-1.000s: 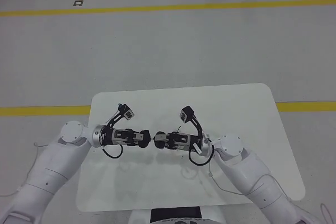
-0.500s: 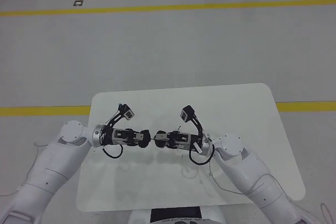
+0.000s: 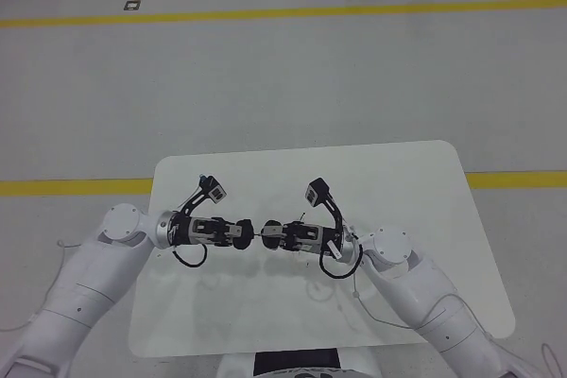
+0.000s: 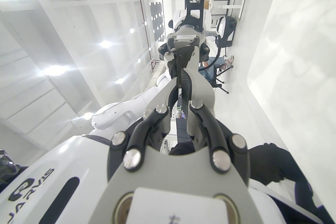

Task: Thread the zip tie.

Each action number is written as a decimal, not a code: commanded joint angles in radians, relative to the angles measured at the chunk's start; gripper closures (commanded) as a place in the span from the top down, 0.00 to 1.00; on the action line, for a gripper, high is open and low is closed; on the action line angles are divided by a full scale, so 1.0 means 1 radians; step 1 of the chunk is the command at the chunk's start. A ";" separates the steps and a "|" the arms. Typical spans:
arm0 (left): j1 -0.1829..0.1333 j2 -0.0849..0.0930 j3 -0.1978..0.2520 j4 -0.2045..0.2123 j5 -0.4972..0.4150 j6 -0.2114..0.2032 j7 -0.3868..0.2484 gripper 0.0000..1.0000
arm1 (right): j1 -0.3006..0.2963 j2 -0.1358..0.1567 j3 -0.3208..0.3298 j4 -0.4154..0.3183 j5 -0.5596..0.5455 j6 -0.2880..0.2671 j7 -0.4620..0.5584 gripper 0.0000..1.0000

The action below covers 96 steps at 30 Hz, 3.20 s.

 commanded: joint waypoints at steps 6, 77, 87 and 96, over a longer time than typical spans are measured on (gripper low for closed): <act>0.003 0.001 -0.005 -0.002 0.002 0.001 0.000 0.00 | -0.001 0.001 -0.001 -0.005 0.000 -0.002 0.004 0.07; -0.014 -0.002 0.023 0.005 -0.003 0.006 0.000 0.07 | 0.015 0.001 -0.026 0.002 -0.004 0.005 -0.004 0.00; -0.020 -0.003 0.029 0.009 -0.005 0.005 0.000 0.09 | 0.018 0.001 -0.028 0.002 -0.005 0.009 -0.002 0.00; -0.023 -0.004 0.035 0.013 -0.007 0.007 0.000 0.00 | 0.021 0.001 -0.031 0.006 -0.004 0.010 -0.003 0.00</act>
